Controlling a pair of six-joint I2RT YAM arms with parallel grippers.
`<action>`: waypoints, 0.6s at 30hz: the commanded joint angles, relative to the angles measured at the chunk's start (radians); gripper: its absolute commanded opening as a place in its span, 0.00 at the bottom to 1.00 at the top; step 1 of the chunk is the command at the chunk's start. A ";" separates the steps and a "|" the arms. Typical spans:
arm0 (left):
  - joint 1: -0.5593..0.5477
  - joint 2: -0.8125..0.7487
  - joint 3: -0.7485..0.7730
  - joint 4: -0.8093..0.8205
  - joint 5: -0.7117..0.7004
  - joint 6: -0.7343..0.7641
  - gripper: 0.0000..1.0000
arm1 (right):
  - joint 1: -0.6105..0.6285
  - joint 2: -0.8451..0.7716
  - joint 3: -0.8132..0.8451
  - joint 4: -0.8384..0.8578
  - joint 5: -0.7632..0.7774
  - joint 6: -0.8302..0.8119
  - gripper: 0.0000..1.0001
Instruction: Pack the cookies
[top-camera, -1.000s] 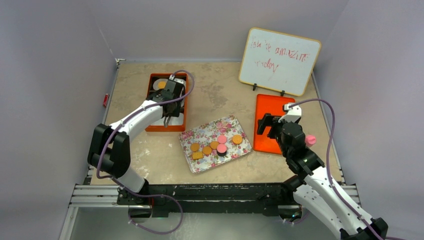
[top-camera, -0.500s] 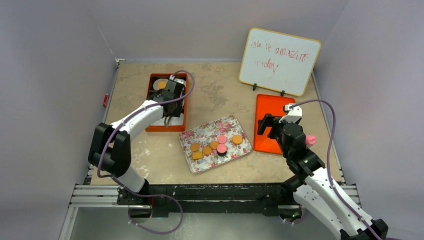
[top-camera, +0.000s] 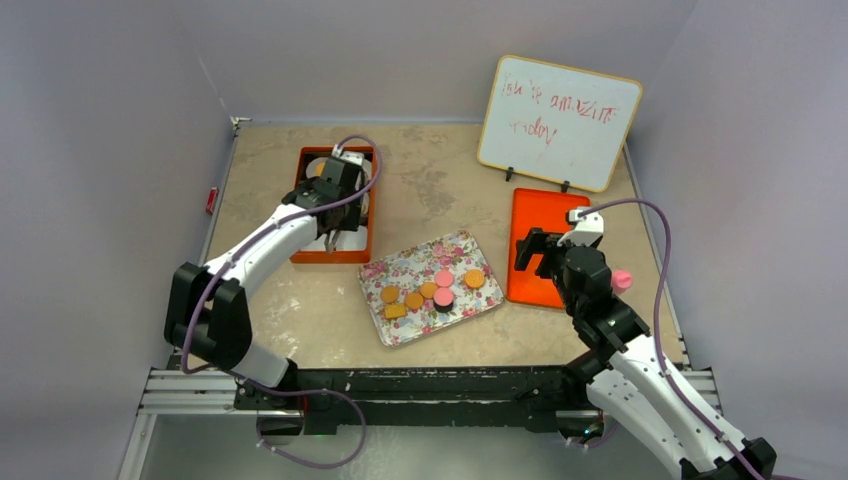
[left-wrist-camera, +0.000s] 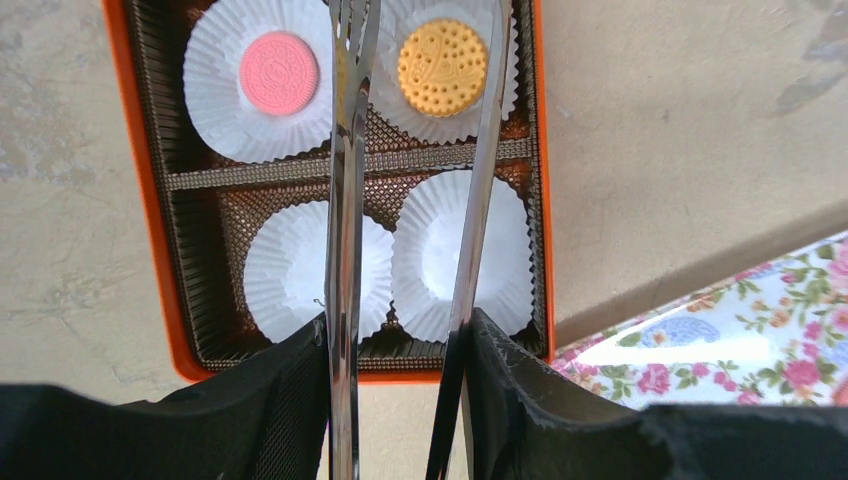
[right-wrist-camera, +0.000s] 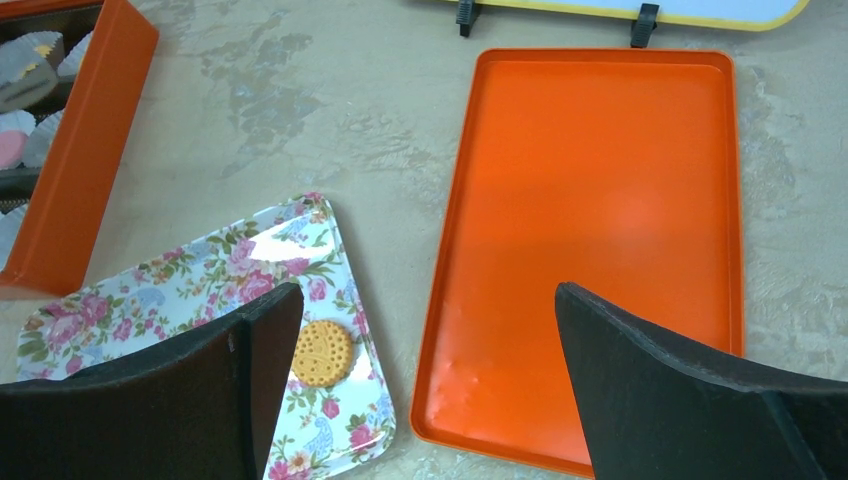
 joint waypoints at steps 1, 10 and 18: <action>0.002 -0.109 0.011 -0.011 0.027 -0.006 0.43 | 0.001 -0.004 0.017 0.010 0.023 -0.010 0.99; -0.054 -0.205 0.024 -0.071 0.098 0.006 0.42 | 0.001 0.025 0.034 0.015 0.010 -0.003 0.99; -0.218 -0.236 0.050 -0.136 0.136 0.019 0.42 | 0.001 0.038 0.038 0.022 0.002 0.003 0.99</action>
